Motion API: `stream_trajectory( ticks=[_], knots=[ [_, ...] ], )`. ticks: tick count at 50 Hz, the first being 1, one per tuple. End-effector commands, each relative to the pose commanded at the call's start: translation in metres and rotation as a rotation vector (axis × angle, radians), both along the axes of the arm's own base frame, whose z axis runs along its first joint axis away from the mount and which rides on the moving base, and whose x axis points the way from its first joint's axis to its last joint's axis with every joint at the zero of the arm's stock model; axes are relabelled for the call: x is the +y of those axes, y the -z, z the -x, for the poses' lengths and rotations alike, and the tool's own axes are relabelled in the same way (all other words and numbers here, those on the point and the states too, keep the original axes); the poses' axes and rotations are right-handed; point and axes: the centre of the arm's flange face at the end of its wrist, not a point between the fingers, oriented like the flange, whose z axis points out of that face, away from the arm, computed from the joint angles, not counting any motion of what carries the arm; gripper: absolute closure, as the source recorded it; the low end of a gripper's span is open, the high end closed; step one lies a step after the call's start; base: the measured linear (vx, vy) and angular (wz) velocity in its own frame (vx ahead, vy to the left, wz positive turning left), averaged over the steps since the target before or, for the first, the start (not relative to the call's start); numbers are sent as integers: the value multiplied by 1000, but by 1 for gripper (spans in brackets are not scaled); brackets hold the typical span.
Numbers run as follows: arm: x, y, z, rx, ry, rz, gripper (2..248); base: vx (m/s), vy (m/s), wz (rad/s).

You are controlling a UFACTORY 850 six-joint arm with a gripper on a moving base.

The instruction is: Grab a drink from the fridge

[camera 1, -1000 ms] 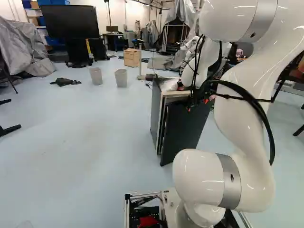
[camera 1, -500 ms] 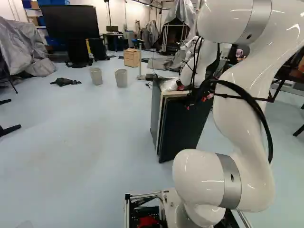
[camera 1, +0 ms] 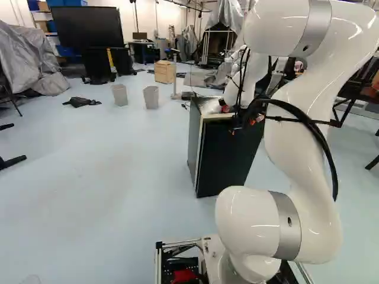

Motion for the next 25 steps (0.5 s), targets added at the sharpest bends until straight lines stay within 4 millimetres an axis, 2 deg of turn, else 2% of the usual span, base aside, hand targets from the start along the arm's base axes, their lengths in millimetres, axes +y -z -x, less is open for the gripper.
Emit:
stream_trajectory(
  ticks=[25],
  knots=[
    [0,0,-5,-3,-3,1,3,0,0,0]
  ],
)
